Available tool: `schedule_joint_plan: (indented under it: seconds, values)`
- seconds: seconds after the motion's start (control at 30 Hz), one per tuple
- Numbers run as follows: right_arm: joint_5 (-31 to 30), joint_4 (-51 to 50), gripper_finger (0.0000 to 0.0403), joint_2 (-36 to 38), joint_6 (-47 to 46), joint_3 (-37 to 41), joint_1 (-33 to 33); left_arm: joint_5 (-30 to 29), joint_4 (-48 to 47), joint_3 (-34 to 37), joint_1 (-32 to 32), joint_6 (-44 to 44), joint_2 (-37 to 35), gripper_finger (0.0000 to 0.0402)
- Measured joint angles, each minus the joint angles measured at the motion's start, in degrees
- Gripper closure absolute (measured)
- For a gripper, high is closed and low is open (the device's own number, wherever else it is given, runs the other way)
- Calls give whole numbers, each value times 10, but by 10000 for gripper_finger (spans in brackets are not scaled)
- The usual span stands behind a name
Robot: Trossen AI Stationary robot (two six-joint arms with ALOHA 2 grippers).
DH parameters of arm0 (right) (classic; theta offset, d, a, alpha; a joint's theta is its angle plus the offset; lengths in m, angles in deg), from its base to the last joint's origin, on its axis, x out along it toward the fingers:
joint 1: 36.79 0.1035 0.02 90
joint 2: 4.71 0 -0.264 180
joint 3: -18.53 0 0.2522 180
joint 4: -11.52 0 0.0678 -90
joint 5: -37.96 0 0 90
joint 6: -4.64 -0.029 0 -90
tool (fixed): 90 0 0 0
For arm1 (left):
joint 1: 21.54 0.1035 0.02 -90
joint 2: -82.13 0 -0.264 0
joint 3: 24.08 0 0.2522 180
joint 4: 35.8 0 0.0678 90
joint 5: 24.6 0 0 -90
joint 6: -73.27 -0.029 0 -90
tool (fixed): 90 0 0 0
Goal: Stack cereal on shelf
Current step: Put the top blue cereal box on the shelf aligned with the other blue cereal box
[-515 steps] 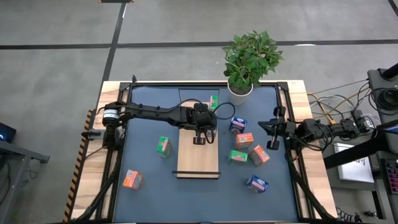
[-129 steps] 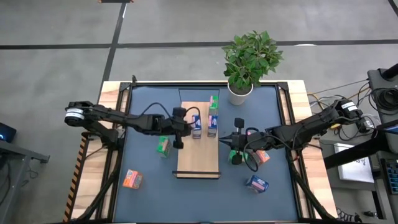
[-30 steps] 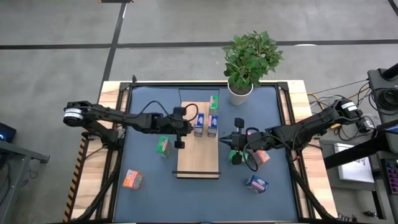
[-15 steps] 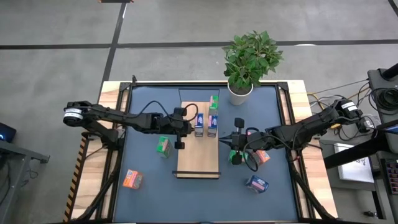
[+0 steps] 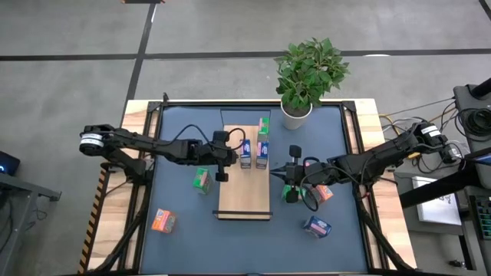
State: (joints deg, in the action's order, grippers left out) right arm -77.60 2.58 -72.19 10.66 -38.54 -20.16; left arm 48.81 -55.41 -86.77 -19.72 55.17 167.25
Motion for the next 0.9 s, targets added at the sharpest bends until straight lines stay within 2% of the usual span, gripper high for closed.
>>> schedule_joint_plan:
  seconds: [0.33, 0.8, 0.9]
  values:
    - [0, 0, 390, 0, 0, 0, 0, -4, 46, 0, 12, -21, 46, 402]
    - [0, 0, 390, 0, 0, 0, 0, -4, 45, -2, 12, -2, 49, 402]
    - [0, 0, 390, 0, 0, 0, 0, 21, 46, -2, 12, 5, 49, 402]
